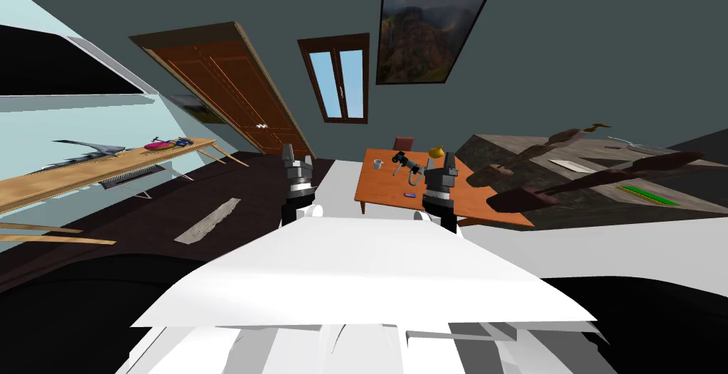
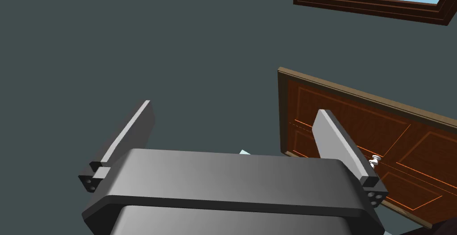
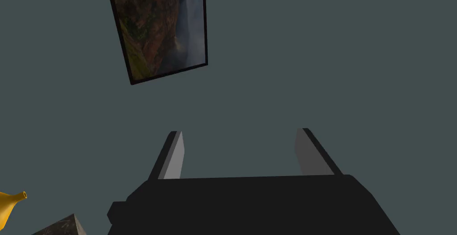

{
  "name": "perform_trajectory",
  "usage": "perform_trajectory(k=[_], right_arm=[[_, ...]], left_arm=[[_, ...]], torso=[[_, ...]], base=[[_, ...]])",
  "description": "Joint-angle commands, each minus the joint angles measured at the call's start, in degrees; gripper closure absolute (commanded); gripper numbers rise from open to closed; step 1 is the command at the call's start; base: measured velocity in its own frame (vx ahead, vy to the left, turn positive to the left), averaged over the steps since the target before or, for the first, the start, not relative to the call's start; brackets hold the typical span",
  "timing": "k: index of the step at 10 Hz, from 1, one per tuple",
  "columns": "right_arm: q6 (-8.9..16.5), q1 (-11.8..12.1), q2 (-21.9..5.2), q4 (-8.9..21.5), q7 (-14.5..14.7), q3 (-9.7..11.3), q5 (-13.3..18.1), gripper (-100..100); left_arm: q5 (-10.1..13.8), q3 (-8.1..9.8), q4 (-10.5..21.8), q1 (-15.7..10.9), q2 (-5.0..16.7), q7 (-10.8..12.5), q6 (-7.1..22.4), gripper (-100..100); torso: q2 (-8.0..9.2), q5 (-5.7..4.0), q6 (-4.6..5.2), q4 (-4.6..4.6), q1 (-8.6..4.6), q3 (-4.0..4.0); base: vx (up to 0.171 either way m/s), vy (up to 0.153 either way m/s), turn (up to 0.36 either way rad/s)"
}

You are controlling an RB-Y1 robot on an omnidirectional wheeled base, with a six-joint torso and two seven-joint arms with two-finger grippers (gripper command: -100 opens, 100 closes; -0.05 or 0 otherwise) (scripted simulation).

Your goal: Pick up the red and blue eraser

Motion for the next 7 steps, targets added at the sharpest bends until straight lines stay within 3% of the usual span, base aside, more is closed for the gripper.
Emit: perform_trajectory(k=[1, 7], right_arm=[[0.43, 0.10, -2.86, 0.84, -0.28, 1.12, 1.76, -100], [2.68, 0.85, -11.99, 5.49, -1.25, 6.12, 9.24, -100]], left_arm=[[0.00, 0.00, 0.00, 0.00, 0.00, 0.00, 0.00, 0], [0.00, 0.00, 0.00, -0.01, 0.00, 0.00, 0.00, 0]], torso=[[0.00, 0.00, 0.00, 0.00, 0.00, 0.00], [0.31, -0.04, 0.01, 0.08, -0.18, 0.19]], base=[[-0.040, -0.025, -0.002], [-0.084, -0.054, 0.020]])
